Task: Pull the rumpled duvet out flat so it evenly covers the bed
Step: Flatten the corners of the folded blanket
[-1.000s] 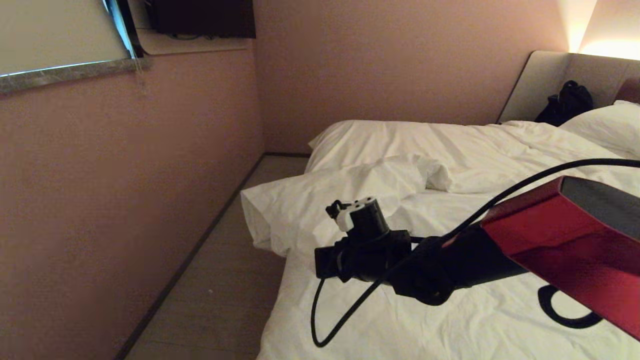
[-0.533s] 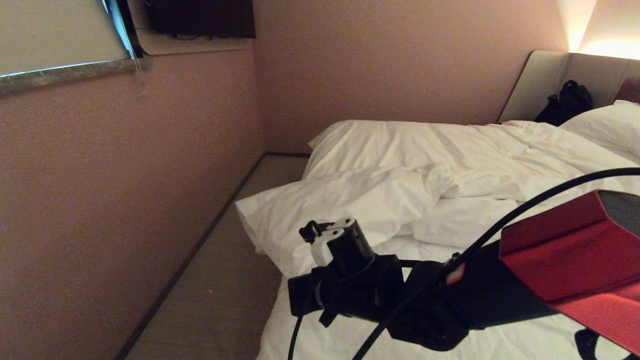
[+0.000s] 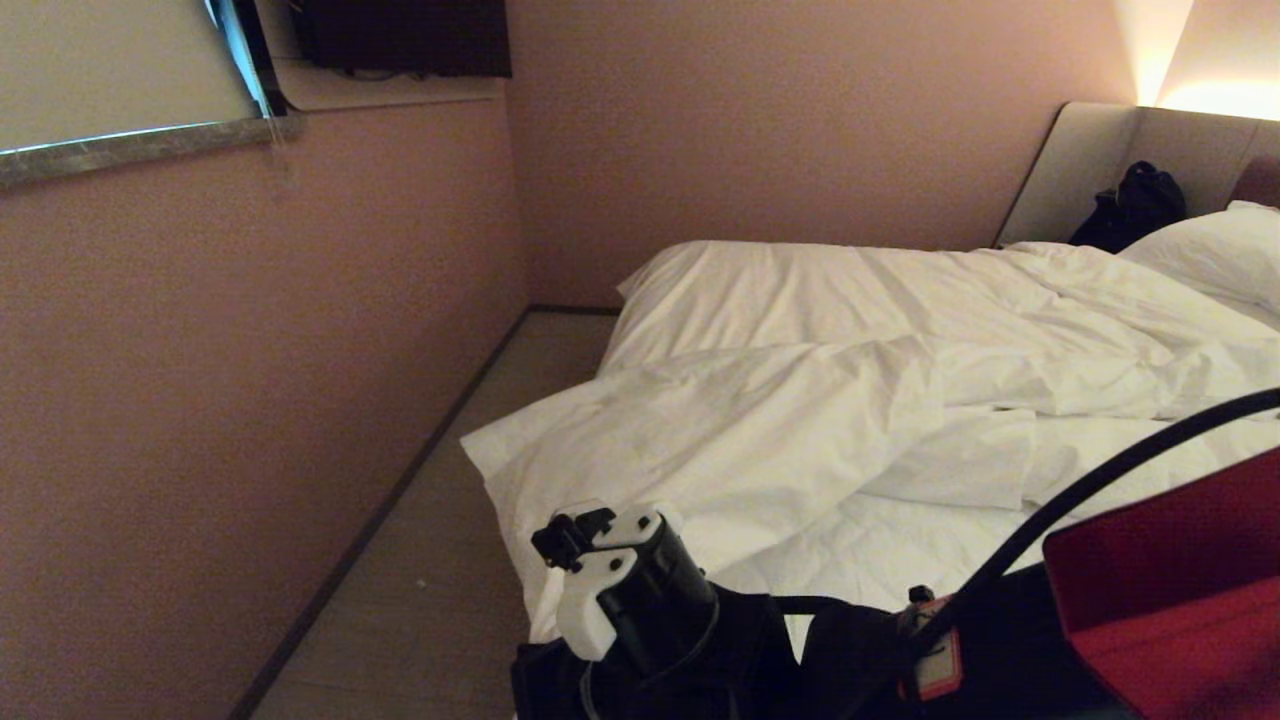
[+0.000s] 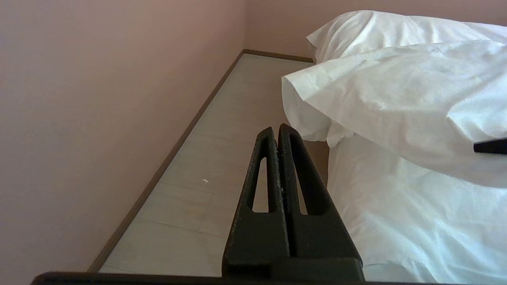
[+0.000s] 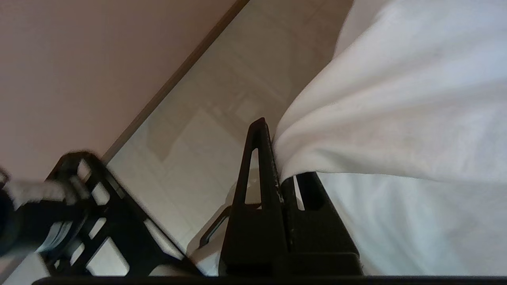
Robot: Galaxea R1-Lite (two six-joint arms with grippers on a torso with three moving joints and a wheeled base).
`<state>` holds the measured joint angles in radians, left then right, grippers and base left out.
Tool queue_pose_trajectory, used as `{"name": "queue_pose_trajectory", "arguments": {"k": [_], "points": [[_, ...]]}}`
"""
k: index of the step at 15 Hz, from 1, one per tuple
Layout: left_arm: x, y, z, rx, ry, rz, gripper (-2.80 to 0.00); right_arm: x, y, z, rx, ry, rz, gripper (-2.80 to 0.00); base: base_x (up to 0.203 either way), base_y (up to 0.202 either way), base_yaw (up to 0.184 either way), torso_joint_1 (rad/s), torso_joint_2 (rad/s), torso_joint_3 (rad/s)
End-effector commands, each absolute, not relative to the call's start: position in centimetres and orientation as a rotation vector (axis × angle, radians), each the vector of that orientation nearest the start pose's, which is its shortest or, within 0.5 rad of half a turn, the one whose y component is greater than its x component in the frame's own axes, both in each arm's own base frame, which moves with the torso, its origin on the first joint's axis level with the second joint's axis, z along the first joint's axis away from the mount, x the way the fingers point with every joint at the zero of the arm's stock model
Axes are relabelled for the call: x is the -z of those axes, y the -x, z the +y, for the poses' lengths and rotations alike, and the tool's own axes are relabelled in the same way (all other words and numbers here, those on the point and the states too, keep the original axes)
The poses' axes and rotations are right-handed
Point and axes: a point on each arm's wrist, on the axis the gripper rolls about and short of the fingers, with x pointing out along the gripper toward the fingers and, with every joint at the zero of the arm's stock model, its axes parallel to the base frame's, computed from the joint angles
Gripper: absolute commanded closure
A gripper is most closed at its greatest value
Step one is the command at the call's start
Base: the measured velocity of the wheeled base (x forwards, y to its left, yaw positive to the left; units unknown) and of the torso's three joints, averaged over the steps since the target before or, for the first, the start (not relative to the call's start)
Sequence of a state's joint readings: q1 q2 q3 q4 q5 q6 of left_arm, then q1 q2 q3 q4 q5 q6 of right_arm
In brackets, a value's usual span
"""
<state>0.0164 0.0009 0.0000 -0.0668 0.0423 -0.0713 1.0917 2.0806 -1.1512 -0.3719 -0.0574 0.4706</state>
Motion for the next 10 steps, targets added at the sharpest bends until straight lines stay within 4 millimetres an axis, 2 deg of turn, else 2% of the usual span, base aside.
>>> {"name": "queue_pose_trajectory", "arguments": {"k": [1,3,10], "points": [[-8.2,2.3,0.1,-0.057,0.073,-0.068,0.0,-11.3,-17.2,35.8,-0.885,-0.108,0.716,0.0,0.0,0.0,0.0,0.0,0.0,0.0],[-8.2,2.3,0.1,-0.057,0.073,-0.068,0.0,-11.0,-15.6,36.5,-0.918,-0.097,0.733,0.0,0.0,0.0,0.0,0.0,0.0,0.0],[-8.2,2.3,0.1,-0.057,0.073,-0.068,0.0,-9.0,-12.1,38.2,-0.969,-0.049,0.788,0.0,0.0,0.0,0.0,0.0,0.0,0.0]]}}
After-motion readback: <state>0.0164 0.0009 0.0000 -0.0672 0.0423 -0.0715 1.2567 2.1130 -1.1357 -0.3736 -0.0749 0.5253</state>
